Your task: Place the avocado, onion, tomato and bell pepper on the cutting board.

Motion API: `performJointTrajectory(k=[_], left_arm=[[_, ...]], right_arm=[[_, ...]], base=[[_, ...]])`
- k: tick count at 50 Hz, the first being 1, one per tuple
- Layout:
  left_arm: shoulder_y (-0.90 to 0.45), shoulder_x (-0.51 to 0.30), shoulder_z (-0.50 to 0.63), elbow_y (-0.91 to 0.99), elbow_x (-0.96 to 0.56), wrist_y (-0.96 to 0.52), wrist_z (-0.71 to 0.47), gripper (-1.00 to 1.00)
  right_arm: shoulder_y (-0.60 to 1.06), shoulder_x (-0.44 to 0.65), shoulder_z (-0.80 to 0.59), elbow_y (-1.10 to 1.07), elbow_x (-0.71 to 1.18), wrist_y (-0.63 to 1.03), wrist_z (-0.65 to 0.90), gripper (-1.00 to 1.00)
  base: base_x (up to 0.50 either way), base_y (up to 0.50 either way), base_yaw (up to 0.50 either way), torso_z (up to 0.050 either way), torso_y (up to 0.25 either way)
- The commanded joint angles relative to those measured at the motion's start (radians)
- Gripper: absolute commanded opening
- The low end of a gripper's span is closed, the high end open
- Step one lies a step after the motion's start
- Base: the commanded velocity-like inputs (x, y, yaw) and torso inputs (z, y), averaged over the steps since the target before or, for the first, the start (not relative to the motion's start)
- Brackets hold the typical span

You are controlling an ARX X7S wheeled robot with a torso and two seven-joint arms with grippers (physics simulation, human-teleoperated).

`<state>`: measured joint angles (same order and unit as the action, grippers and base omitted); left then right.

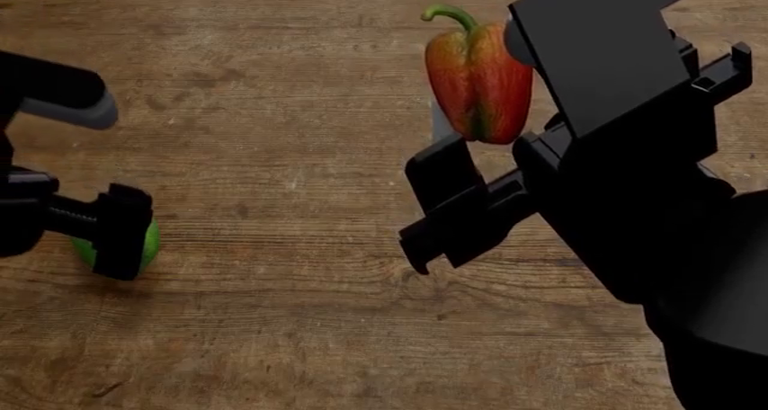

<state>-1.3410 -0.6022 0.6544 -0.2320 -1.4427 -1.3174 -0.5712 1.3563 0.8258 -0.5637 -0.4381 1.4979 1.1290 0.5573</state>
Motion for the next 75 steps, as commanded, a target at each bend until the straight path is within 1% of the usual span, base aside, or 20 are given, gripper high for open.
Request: performJointTrajectory(k=[1,35,46,47,53,63,65,70,75], left_arm=[[0.01,0.009,0.032,-0.033,0.055,0.039,0.05,1.0],[0.097,0.032,0.09,-0.121,0.138,0.144,0.137,1.0],[0.101,0.041,0.109,-0.156,0.171,0.171,0.156,1.0],[0.1,0.039,0.108,-0.151,0.169,0.169,0.151,-1.0],[0.098,0.025,0.098,-0.115,0.158,0.165,0.131,-1.0],[0.109,-0.021,0.07,0.049,0.113,0.157,0.086,-1.0],[0.102,-0.03,0.079,0.091,0.134,0.165,0.081,-1.0],[0.091,-0.038,0.041,0.134,0.061,0.143,0.067,-1.0],[0.106,-0.05,-0.008,0.179,0.015,0.173,0.045,-1.0]], right_arm=[[0.003,0.007,0.004,-0.011,-0.01,0.007,-0.006,-1.0],[0.023,0.018,0.003,-0.032,0.036,0.018,0.026,-1.0],[0.004,0.031,0.004,-0.046,0.033,0.006,0.025,-1.0],[0.001,0.032,0.004,-0.048,0.031,0.004,0.022,-1.0],[-0.01,0.036,0.005,-0.054,0.027,-0.006,0.022,-1.0],[0.003,0.038,0.008,-0.056,0.044,-0.005,0.034,-1.0],[0.004,0.039,0.009,-0.055,0.042,-0.007,0.032,-1.0],[0.005,0.045,0.013,-0.052,0.053,-0.009,0.045,-1.0],[0.001,0.054,0.008,-0.056,0.048,-0.005,0.073,-1.0]], base=[[0.0,0.0,0.0,0.0,0.0],[0.0,0.0,0.0,0.0,0.0],[0.0,0.0,0.0,0.0,0.0],[0.0,0.0,0.0,0.0,0.0],[0.0,0.0,0.0,0.0,0.0],[0.0,0.0,0.0,0.0,0.0],[0.0,0.0,0.0,0.0,0.0],[0.0,0.0,0.0,0.0,0.0],[0.0,0.0,0.0,0.0,0.0]])
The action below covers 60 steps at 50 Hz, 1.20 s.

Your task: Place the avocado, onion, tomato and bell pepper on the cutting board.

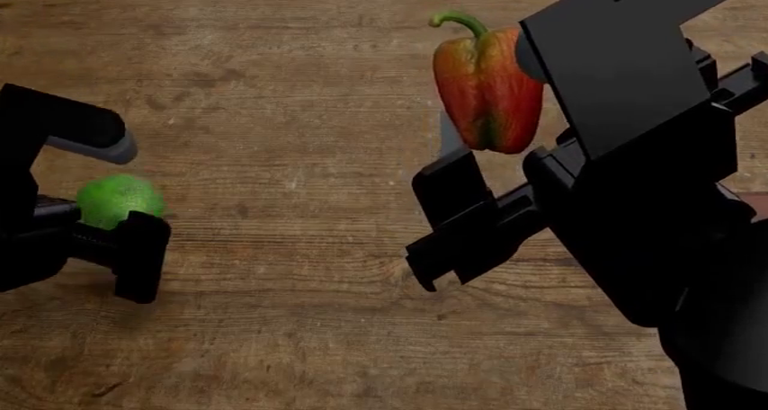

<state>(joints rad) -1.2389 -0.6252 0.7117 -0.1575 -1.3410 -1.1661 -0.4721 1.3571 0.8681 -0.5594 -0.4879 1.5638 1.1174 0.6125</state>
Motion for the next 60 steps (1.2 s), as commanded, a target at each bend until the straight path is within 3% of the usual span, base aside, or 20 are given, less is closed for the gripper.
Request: performJointTrajectory(k=[1,21,28,46,60], left_arm=[[0.005,-0.032,-0.072,0.124,-0.087,0.031,-0.059,-1.0],[0.067,-0.084,-0.17,0.351,-0.033,0.199,-0.15,-1.0],[0.062,-0.108,-0.228,0.456,-0.12,0.205,-0.236,-1.0],[-0.002,-0.141,-0.233,0.46,-0.156,0.16,-0.249,-1.0],[-0.018,-0.132,-0.223,0.448,-0.155,0.153,-0.248,-1.0]], right_arm=[[0.001,0.014,0.006,-0.009,-0.016,0.006,0.021,-1.0],[-0.043,0.069,0.057,-0.038,0.016,-0.055,0.079,-1.0],[-0.039,0.075,0.063,-0.03,0.024,-0.059,0.084,-1.0],[0.018,0.067,0.054,0.004,0.054,-0.03,0.098,-1.0],[0.097,0.072,0.047,0.023,0.096,0.016,0.111,-1.0]], base=[[0.0,0.0,0.0,0.0,0.0],[0.0,0.0,0.0,0.0,0.0],[0.0,0.0,0.0,0.0,0.0],[0.0,-0.01,0.0,0.0,0.001],[0.0,-0.49,0.0,0.0,0.0]])
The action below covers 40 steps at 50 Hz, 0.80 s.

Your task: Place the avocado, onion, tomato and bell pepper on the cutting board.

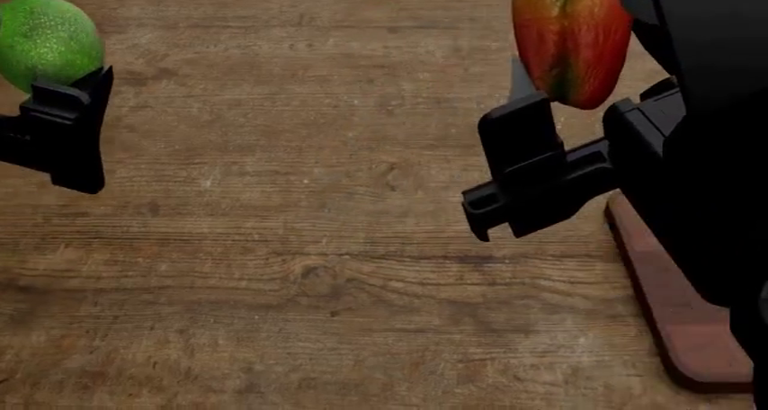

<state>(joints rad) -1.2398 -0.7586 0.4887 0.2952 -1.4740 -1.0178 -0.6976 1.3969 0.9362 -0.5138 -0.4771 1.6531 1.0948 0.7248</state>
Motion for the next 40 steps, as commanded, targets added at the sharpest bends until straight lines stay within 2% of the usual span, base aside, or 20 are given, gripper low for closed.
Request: performJointTrajectory(k=[1,9,23,40], left_arm=[[-0.016,0.001,0.001,-0.004,-0.021,0.005,-0.022,-1.0],[-0.014,0.001,0.005,-0.005,-0.012,0.008,-0.016,-1.0],[0.006,0.0,0.01,0.0,0.002,0.021,-0.012,-1.0],[0.005,-0.012,0.004,0.01,-0.004,0.026,-0.015,-1.0]], right_arm=[[0.057,0.004,0.0,0.011,0.007,0.04,-0.001,-1.0],[0.088,0.005,-0.008,0.014,0.036,0.059,0.025,-1.0],[0.046,0.018,-0.006,0.002,0.006,0.032,0.007,-1.0],[0.065,0.017,-0.013,-0.005,0.031,0.04,0.025,-1.0]], base=[[0.0,-0.5,0.0,0.0,0.0],[-0.02,-0.5,0.0,0.0,0.0],[-0.21,-0.5,0.0,0.0,0.001],[0.0,-0.5,0.0,0.0,0.0]])
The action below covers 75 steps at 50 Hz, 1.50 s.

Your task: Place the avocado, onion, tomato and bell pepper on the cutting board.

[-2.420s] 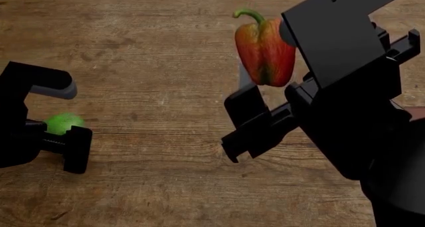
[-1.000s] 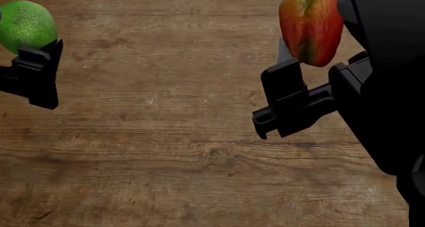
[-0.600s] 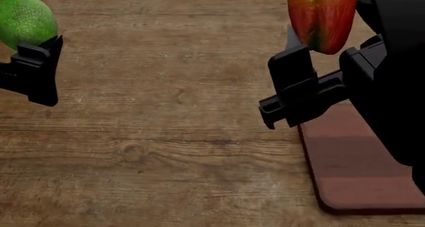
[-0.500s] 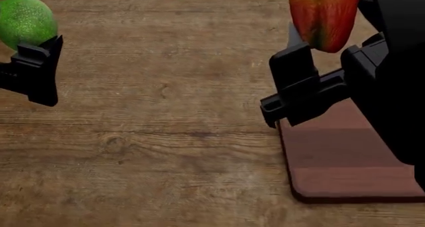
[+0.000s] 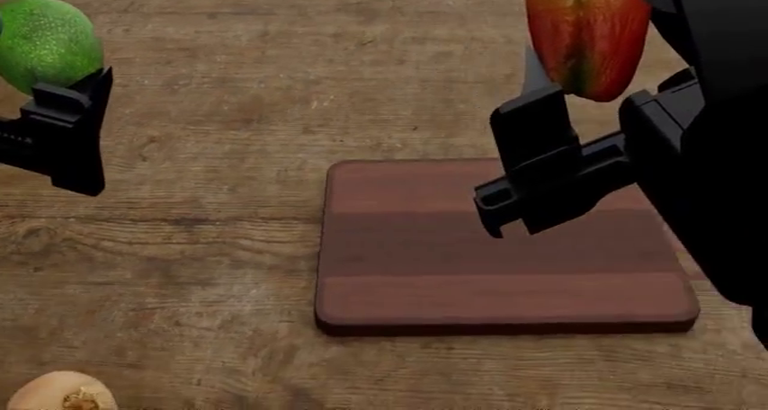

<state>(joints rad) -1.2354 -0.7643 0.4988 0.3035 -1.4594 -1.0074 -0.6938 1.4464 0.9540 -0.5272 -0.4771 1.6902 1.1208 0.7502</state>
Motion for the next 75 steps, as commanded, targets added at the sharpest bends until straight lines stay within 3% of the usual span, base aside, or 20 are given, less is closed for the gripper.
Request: performJointTrajectory(k=[1,11,22,49,75], left_arm=[[0.001,-0.007,-0.006,0.001,-0.019,0.016,-0.019,-1.0],[-0.007,-0.007,-0.006,0.002,-0.019,0.017,-0.02,-1.0],[-0.004,-0.005,0.006,0.0,0.007,0.024,-0.003,-1.0],[0.003,-0.002,0.021,-0.006,0.039,0.04,0.025,-1.0],[0.005,-0.002,0.03,0.008,0.037,0.04,0.018,-1.0]], right_arm=[[0.017,-0.002,0.0,-0.004,-0.006,0.015,0.0,-1.0],[0.031,-0.019,-0.015,0.003,-0.008,0.026,-0.012,-1.0],[0.025,-0.043,-0.041,0.025,-0.056,0.033,-0.056,-1.0],[0.12,-0.206,-0.279,0.454,-0.524,-0.016,-0.511,-1.0],[0.143,-0.328,-0.413,0.801,-0.695,-0.116,-0.743,-1.0]], base=[[0.0,-0.5,0.0,0.0,0.0],[0.0,-0.46,0.0,0.0,0.0],[0.0,0.0,0.0,0.0,0.0],[0.0,0.0,0.0,0.0,0.0],[0.0,0.0,0.0,0.0,0.0]])
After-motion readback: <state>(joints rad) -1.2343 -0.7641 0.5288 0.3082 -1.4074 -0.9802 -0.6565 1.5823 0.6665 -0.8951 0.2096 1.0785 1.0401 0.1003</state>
